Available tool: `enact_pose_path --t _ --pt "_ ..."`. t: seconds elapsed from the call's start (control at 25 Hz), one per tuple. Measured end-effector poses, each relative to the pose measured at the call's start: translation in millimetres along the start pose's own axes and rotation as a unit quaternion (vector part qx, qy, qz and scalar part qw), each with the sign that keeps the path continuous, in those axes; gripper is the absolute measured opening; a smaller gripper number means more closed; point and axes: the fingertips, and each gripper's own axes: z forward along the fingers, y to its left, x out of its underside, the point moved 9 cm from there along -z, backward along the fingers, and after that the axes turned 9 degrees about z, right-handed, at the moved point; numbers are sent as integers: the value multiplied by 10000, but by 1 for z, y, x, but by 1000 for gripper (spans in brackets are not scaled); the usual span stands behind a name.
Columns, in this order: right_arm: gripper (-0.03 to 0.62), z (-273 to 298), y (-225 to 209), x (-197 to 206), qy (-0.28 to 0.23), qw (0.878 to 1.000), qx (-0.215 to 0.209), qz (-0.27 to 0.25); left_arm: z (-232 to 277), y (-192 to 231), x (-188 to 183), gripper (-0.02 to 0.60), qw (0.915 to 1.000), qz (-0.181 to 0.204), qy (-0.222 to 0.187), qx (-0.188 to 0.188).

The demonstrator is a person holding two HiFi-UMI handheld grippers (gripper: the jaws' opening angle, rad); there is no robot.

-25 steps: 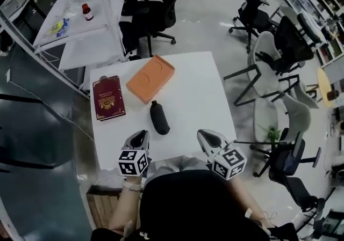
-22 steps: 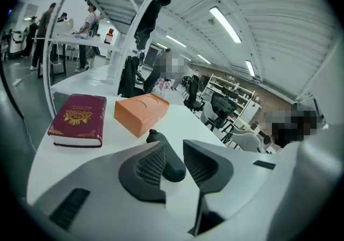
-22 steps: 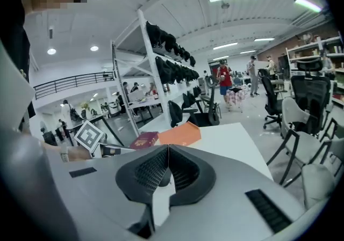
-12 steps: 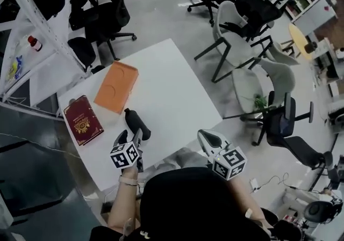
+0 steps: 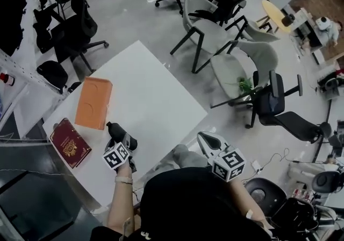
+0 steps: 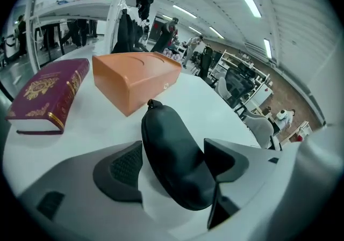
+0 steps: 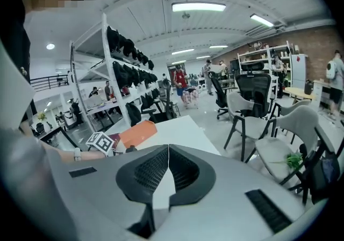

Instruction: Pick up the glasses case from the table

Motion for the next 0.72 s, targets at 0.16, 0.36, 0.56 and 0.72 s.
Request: enact_pose_path --t 0.16,0.36,0.56,0.72 --pt "29 -5 -8 -2 -67 9999 127 74 16 -7 -2 362 9998 -152 74 89" --pt "29 -12 -18 -3 -114 9996 249 122 29 -12 -4 373 9994 -320 59 91" --pt "28 -17 -27 -4 -120 9994 300 140 36 -15 -7 371 9994 -354 -24 61" --pt "29 -16 -29 -5 -138 9995 256 105 37 -14 -12 364 9997 -232 75 67"
